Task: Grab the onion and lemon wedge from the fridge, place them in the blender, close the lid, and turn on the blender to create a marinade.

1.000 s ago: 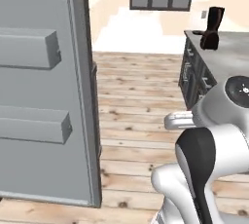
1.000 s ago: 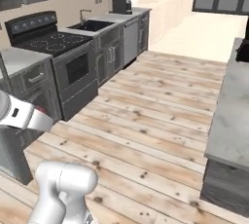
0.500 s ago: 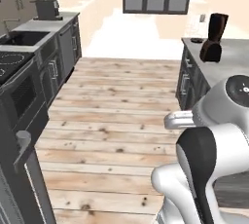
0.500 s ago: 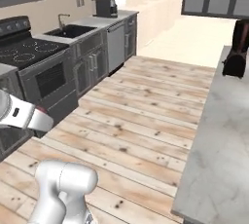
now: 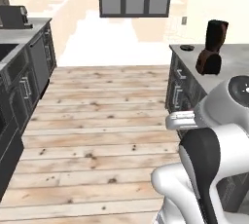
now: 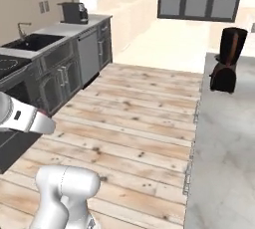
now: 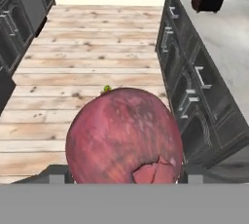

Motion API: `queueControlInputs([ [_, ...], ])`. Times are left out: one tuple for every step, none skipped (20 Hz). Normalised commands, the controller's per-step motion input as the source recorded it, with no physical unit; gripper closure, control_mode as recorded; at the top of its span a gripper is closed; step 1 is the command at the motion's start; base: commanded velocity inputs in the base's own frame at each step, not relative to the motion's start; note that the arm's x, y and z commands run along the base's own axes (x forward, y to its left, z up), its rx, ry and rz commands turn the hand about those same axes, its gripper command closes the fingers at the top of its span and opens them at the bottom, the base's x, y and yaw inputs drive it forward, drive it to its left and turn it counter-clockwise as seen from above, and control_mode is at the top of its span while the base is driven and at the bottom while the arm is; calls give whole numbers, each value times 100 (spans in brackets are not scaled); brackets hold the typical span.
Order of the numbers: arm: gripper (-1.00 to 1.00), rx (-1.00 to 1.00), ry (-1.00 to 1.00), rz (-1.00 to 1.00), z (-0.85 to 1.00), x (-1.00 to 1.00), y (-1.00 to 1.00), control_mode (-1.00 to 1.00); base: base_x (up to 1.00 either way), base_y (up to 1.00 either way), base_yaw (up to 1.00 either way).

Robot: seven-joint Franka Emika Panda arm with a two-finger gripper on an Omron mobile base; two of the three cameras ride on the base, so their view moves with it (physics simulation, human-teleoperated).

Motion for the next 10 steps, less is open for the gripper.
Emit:
queueControlInputs([
  [100,0,0,0,0,0,0,100,100,45,-42],
  [100,0,0,0,0,0,0,100,100,49,-43],
  [100,0,0,0,0,0,0,100,100,63,-45],
  [100,0,0,0,0,0,0,100,100,71,-47],
  [100,0,0,0,0,0,0,100,100,83,-51],
  [100,0,0,0,0,0,0,100,100,88,-52],
  [100,0,0,0,0,0,0,100,100,91,-53],
  [100,0,0,0,0,0,0,100,100,90,-54],
  [100,0,0,0,0,0,0,100,100,89,-54],
  [100,0,0,0,0,0,0,100,96,88,-55],
])
